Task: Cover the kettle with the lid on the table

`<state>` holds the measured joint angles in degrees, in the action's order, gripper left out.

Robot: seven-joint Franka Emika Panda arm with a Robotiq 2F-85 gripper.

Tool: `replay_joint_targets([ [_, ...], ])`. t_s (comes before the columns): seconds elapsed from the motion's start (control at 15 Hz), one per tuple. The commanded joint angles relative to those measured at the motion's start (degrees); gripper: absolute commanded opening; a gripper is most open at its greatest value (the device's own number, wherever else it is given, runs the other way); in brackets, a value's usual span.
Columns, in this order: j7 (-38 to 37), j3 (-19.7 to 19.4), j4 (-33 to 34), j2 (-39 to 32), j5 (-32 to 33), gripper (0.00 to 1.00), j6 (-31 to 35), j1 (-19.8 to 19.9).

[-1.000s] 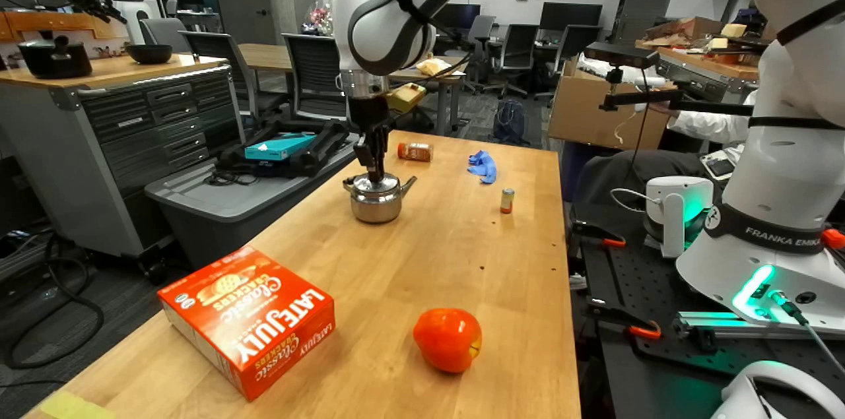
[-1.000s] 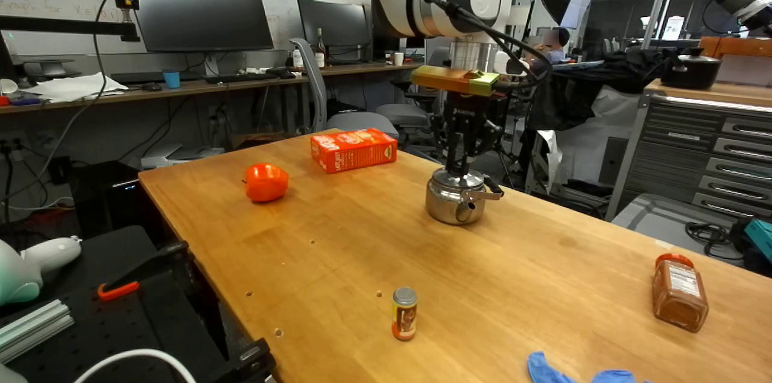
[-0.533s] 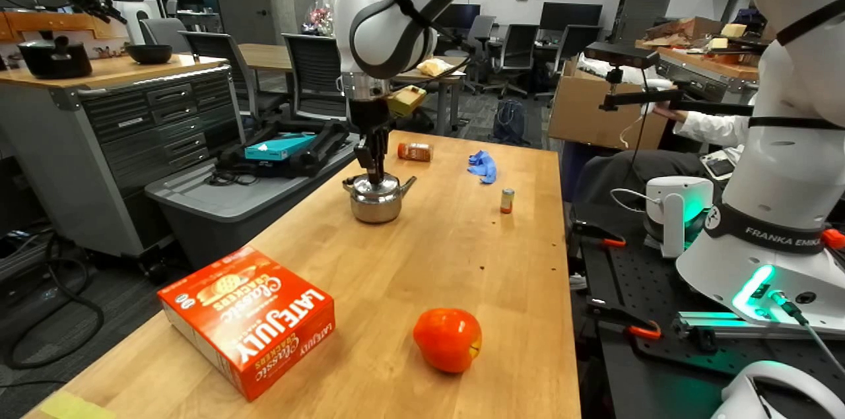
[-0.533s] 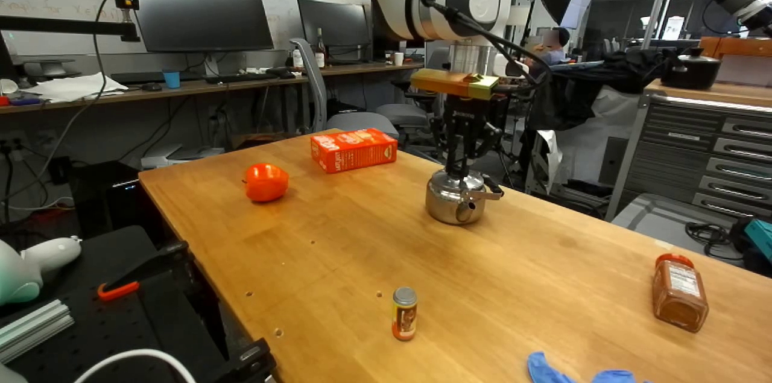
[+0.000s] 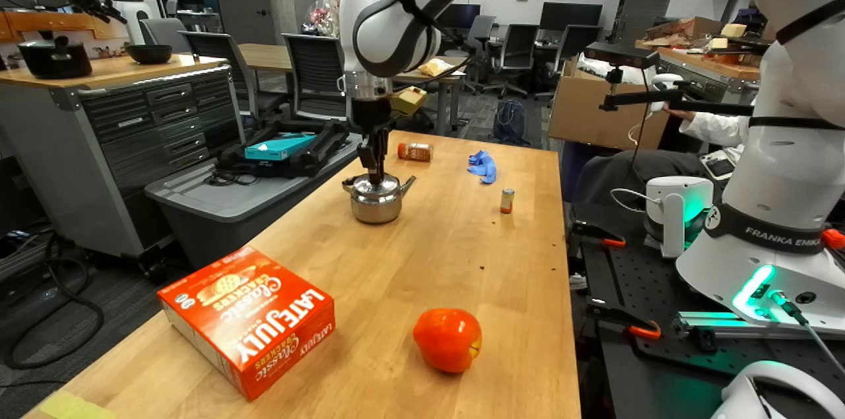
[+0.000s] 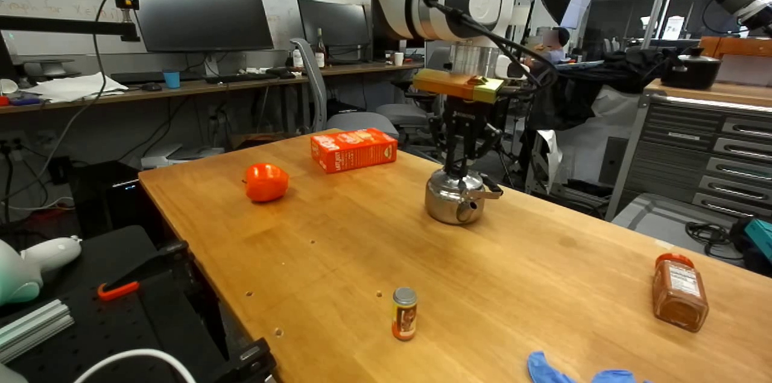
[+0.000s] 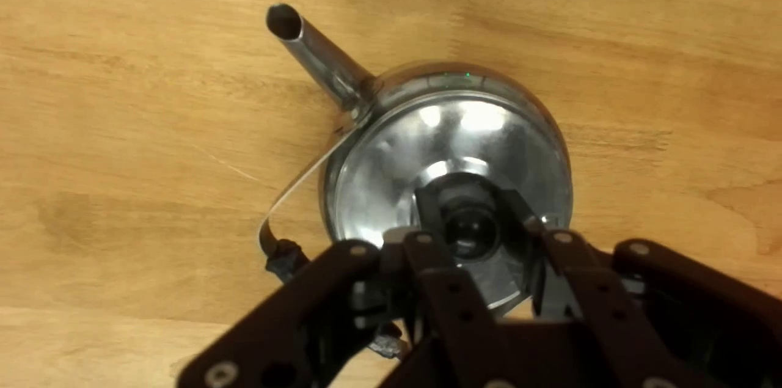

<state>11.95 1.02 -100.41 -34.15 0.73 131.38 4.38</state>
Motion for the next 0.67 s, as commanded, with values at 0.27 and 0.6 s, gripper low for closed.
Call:
replay_joint_targets([
  [0.27,6.6,2.7,-8.6,4.7,-2.5,0.91,6.5,2.2],
  [0.6,12.9,5.4,-18.1,12.6,-6.3,1.0,12.5,4.6],
])
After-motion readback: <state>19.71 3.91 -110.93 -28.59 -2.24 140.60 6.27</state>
